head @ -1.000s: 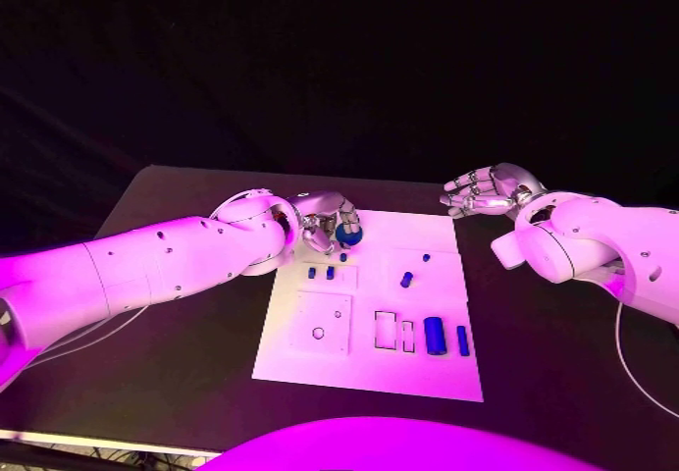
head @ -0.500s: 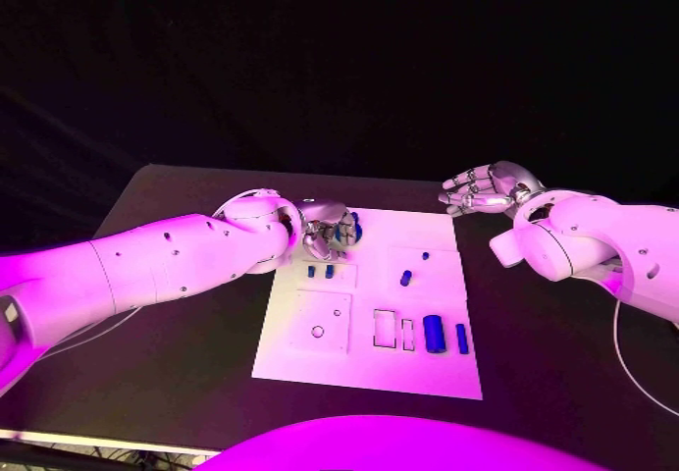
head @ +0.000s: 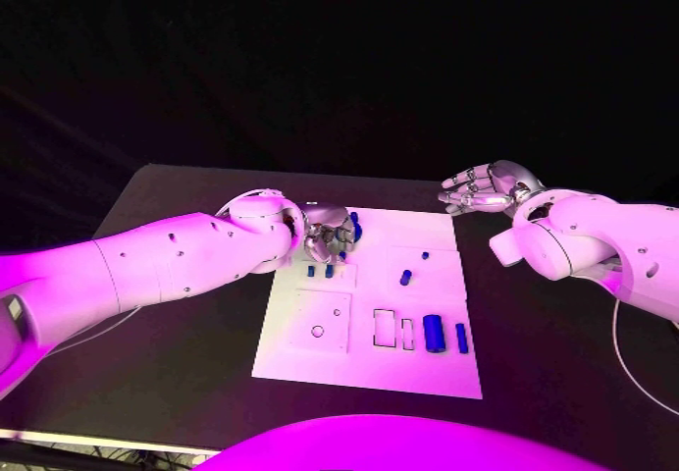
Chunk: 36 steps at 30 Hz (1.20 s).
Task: Assemble the parts on the task board
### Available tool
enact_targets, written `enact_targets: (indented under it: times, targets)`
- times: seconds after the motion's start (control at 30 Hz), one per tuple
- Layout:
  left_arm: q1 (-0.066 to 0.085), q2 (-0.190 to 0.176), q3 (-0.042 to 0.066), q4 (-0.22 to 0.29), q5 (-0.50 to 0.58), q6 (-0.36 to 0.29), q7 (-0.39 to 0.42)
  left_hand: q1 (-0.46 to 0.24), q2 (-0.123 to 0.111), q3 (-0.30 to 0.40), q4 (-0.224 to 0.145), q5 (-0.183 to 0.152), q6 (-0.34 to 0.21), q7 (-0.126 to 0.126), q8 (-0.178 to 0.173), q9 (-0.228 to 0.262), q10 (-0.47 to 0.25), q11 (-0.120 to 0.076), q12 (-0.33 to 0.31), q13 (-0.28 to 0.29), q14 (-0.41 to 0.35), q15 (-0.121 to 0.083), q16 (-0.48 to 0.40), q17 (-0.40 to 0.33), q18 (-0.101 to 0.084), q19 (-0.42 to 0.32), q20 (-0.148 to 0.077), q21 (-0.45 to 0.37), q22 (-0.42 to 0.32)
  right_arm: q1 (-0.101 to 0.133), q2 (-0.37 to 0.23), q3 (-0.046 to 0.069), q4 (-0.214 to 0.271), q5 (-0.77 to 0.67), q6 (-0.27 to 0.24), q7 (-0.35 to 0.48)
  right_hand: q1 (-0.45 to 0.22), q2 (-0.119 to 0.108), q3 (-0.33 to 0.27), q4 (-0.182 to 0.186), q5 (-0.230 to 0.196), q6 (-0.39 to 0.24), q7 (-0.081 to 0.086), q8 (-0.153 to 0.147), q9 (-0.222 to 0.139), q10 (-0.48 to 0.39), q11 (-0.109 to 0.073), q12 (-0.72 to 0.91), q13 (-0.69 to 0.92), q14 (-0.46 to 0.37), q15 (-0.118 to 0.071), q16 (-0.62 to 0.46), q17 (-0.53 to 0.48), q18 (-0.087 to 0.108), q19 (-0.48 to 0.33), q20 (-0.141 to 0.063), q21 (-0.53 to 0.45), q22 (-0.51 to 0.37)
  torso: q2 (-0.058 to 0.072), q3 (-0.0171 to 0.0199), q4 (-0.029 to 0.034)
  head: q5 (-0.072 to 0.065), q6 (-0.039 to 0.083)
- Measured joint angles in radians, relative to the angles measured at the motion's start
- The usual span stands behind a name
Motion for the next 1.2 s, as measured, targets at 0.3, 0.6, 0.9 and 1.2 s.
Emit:
enact_targets:
  times: [0.3,0.6,0.9,1.2]
  targets:
    - [0.0,0.01,0.0,-0.008,-0.011,0.007,-0.008,0.0,0.0,0.024,-0.014,0.0,0.008,-0.002,-0.015,-0.008,0.0,0.0,-0.011,-0.012,-0.004,-0.004,0.01,-0.01,0.0,-0.004,-0.004,0.004,0.002,0.0,-0.001,0.0,0.0,0.001,0.0,0.001,0.0,0.0,0.0,0.0,0.0,0.0,0.0,0.0,0.0,0.0,0.0,0.0,0.0,0.0,0.0,0.0,0.0,0.0,0.0,0.0,0.0,0.0,0.0,0.0,0.0,0.0,-0.003]
    - [0.0,0.024,0.0,-0.025,-0.016,0.02,-0.014,0.007,0.007,0.064,-0.038,0.0,0.023,-0.002,-0.026,-0.014,0.014,0.0,-0.016,-0.023,-0.004,-0.004,0.019,-0.023,0.0,-0.004,-0.004,0.028,0.028,0.0,0.0,0.0,0.0,0.001,0.0,0.002,0.0,0.0,0.0,0.0,0.0,0.0,0.0,0.0,-0.001,0.0,0.0,0.0,0.0,0.0,0.0,0.0,-0.002,0.0,0.0,0.0,0.0,-0.002,0.0,-0.0006,0.0,0.0,-0.005]
    - [-0.001,0.032,0.001,-0.039,-0.018,0.02,-0.015,0.007,0.007,0.088,-0.056,0.0,0.044,-0.008,-0.026,-0.015,0.039,-0.004,-0.016,-0.025,-0.004,-0.004,0.034,-0.032,0.0,-0.003,-0.004,0.05,0.052,0.0,0.0,0.0,0.0,0.001,0.001,0.002,0.0,0.0,0.0,0.0,0.0,0.0,0.0,0.0,-0.001,0.0,0.0,0.0,0.0,0.0,0.0,0.0,-0.002,0.0,0.0,0.0,0.0,-0.002,0.0,-0.0008,0.0003,-0.001,-0.006]
    - [-0.001,0.037,0.002,-0.049,-0.019,0.022,-0.015,0.007,0.007,0.097,-0.065,0.0,0.053,-0.007,-0.026,-0.015,0.043,-0.007,-0.014,-0.029,0.0,-0.007,0.046,-0.028,0.0,0.0,-0.007,0.058,0.065,-0.001,0.002,0.0,-0.002,0.001,0.002,0.003,0.0,0.0,0.0,0.0,0.0,0.0,0.0,0.0,-0.001,0.0,0.0,0.0,0.0,0.0,0.0,0.0,-0.002,0.0,0.0,0.0,0.0,-0.002,0.0,0.0,0.0005,-0.001,-0.007]
